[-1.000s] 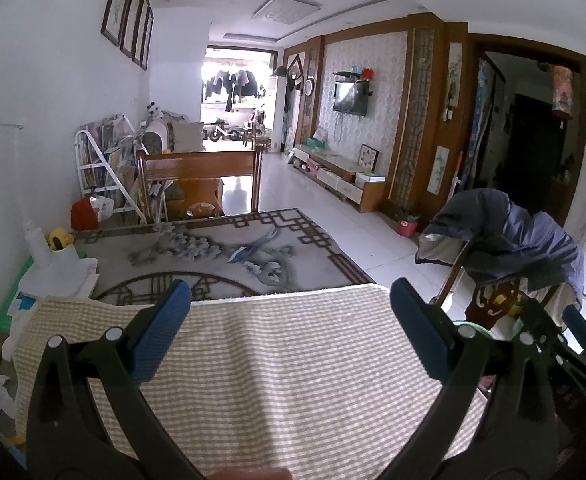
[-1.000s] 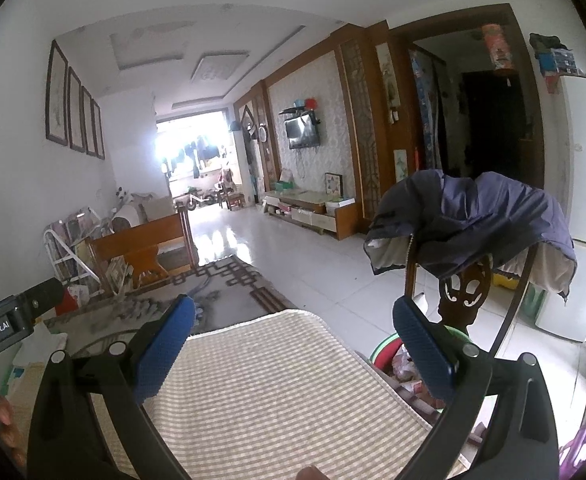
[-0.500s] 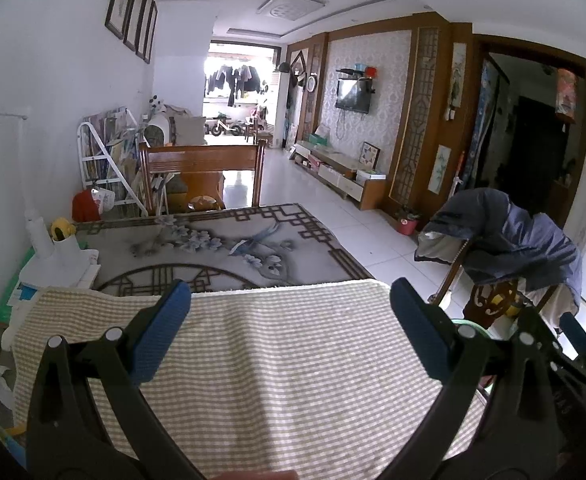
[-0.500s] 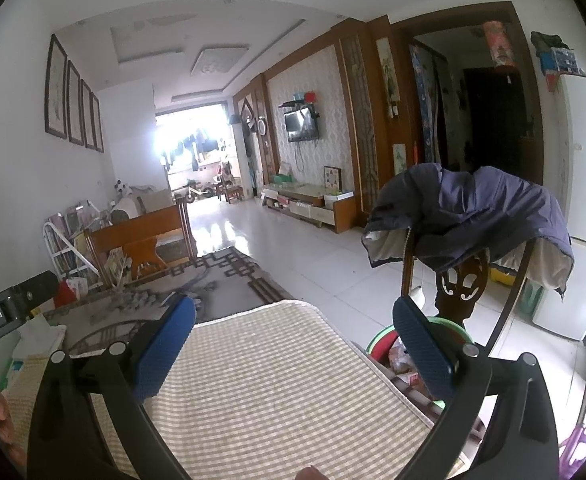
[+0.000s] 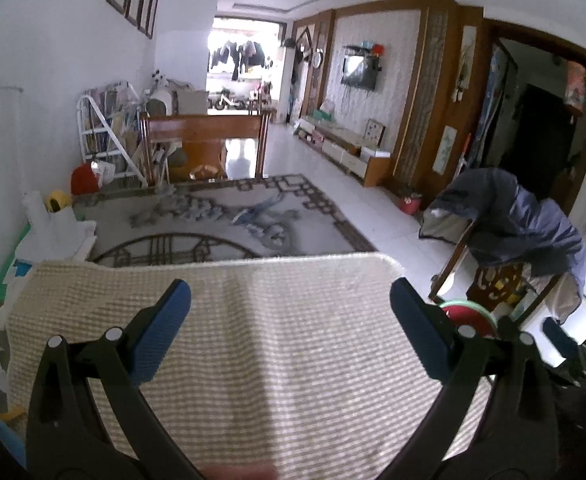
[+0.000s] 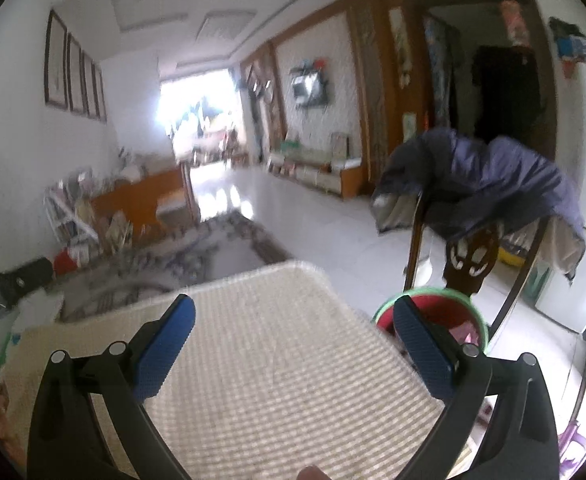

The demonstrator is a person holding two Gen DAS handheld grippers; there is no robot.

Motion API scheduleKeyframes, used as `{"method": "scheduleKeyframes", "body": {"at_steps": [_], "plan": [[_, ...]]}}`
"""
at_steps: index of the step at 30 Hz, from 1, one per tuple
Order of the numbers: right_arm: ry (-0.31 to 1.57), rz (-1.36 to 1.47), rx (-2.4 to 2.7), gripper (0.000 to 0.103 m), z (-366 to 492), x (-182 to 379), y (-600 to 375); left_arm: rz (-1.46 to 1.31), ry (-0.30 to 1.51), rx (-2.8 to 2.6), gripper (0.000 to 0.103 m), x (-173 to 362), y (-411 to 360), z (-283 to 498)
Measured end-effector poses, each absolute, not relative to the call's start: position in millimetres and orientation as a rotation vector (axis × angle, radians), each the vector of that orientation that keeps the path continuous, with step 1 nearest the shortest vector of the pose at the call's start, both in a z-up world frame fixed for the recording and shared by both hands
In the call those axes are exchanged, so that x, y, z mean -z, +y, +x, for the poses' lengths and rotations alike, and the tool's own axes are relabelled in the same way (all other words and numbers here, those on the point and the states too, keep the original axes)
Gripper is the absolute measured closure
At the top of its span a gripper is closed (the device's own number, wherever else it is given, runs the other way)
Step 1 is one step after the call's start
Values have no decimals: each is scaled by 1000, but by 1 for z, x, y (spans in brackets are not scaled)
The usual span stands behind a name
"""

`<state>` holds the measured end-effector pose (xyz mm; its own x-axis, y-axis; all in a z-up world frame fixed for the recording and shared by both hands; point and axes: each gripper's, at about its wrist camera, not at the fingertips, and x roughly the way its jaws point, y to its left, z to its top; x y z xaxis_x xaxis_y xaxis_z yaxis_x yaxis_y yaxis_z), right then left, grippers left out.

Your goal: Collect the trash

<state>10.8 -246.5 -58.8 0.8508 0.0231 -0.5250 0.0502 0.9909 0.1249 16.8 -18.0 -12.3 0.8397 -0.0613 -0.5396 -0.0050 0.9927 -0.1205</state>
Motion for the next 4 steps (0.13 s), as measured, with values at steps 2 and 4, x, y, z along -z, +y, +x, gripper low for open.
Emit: {"method": "scheduleKeyframes", "body": {"at_steps": [2, 4], "plan": [[634, 101, 1, 7, 33, 85, -243, -118, 596, 2, 5, 20, -15, 18], [694, 51, -15, 7, 53, 108, -239, -129, 614, -26, 5, 29, -8, 18]]}}
